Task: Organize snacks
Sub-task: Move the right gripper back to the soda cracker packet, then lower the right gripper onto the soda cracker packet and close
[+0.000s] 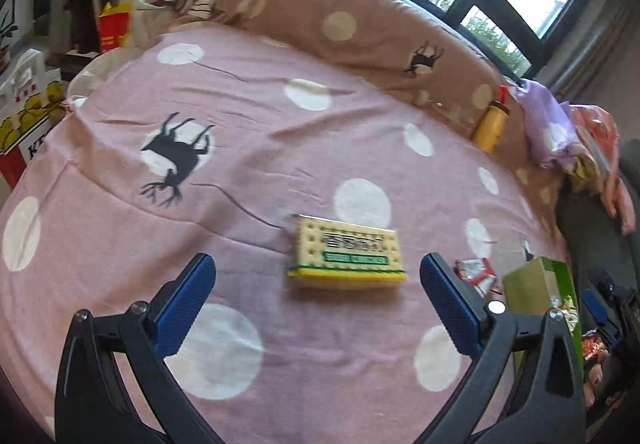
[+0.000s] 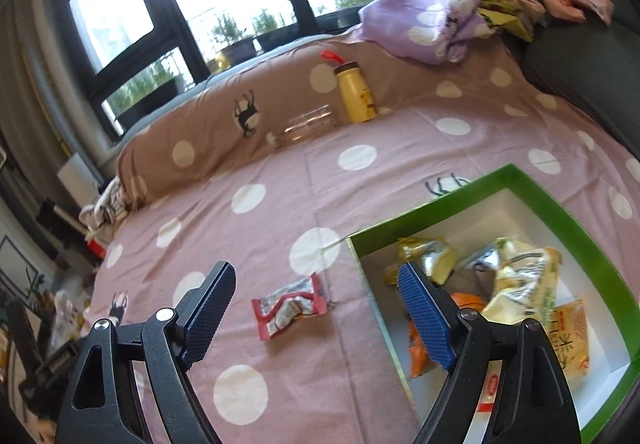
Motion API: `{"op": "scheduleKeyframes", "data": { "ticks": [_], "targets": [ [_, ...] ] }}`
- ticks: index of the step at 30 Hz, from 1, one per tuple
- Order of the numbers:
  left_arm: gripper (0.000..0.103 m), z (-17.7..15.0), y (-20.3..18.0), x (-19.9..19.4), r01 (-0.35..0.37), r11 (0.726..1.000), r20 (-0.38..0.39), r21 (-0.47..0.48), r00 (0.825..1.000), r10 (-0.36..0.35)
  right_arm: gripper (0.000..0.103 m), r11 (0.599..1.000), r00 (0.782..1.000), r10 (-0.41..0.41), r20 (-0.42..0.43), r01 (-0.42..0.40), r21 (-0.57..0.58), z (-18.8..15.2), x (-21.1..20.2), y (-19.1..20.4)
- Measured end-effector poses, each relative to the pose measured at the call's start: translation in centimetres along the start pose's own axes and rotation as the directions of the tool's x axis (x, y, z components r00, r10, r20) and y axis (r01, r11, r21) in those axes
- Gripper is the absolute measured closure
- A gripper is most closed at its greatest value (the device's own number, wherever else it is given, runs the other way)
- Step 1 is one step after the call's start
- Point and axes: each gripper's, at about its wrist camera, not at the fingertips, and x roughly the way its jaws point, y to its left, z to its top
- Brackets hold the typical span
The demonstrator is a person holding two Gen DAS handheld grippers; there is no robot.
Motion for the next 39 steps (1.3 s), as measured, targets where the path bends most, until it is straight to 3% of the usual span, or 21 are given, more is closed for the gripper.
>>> {"op": "scheduleKeyframes", "data": {
  "ticks": [2,3,4,7,15,21,25,28,31,34,39],
  "targets": [
    [0.001,0.1,0.7,0.2,0.005,1.0,-0.015,-0.011,1.0,-0.005,0.019,0.999,0.998,0.04,-0.042,-0.041,-0.014,-0.6,1.0,1.0],
    [0.001,0.0,0.9,0.4,0.004,1.0,-0.02,-0.021,1.0,-0.005,0.012,0.997,0.995,0.08,-0.064,-0.081,-0.01,-0.8,1.4,1.3],
    [0.001,0.0,1.3,0.5,-0.002,1.0,-0.025,-0.025,1.0,0.002,0.005,0.99,0.985,0.144,-0.097,-0.144,0.001,-1.1,2.0,1.7],
    [0.001,-0.1,1.7,1.1,-0.013,1.0,-0.05,-0.028,0.999,0.011,0.004,0.965,0.951,0.262,-0.165,-0.261,0.029,-2.0,3.2,3.0],
    [0.001,0.4,2.5,3.0,0.022,0.998,-0.118,-0.065,0.993,-0.03,0.004,0.941,0.906,0.334,-0.26,-0.337,0.034,-3.3,5.8,7.7],
    [0.002,0.6,1.8,4.5,0.0,1.0,-0.129,-0.025,0.992,-0.003,0.005,0.92,0.86,0.365,-0.357,-0.392,-0.004,-3.0,9.4,11.5],
    [0.015,0.5,1.9,6.1,0.025,0.999,-0.175,-0.04,0.984,-0.031,0.021,0.926,0.839,0.34,-0.425,-0.378,-0.006,-3.1,13.4,12.9],
    [0.028,0.4,1.6,6.7,0.007,1.0,-0.178,-0.018,0.984,-0.01,0.031,0.924,0.81,0.344,-0.476,-0.382,0.017,-4.0,16.0,13.1],
    [0.049,0.3,1.5,7.2,0.069,0.997,-0.2,-0.021,0.977,-0.072,0.038,0.929,0.793,0.335,-0.508,-0.369,0.037,-5.0,17.6,12.7],
    [0.059,0.2,1.3,7.3,0.084,0.996,-0.193,-0.031,0.977,-0.089,0.046,0.924,0.799,0.344,-0.492,-0.382,0.025,-5.1,17.5,12.6],
    [0.059,-0.6,0.2,6.8,0.081,0.997,-0.183,0.016,0.98,-0.077,0.05,0.933,0.82,0.314,-0.478,-0.361,-0.007,-5.3,17.0,12.8]
  ]
}}
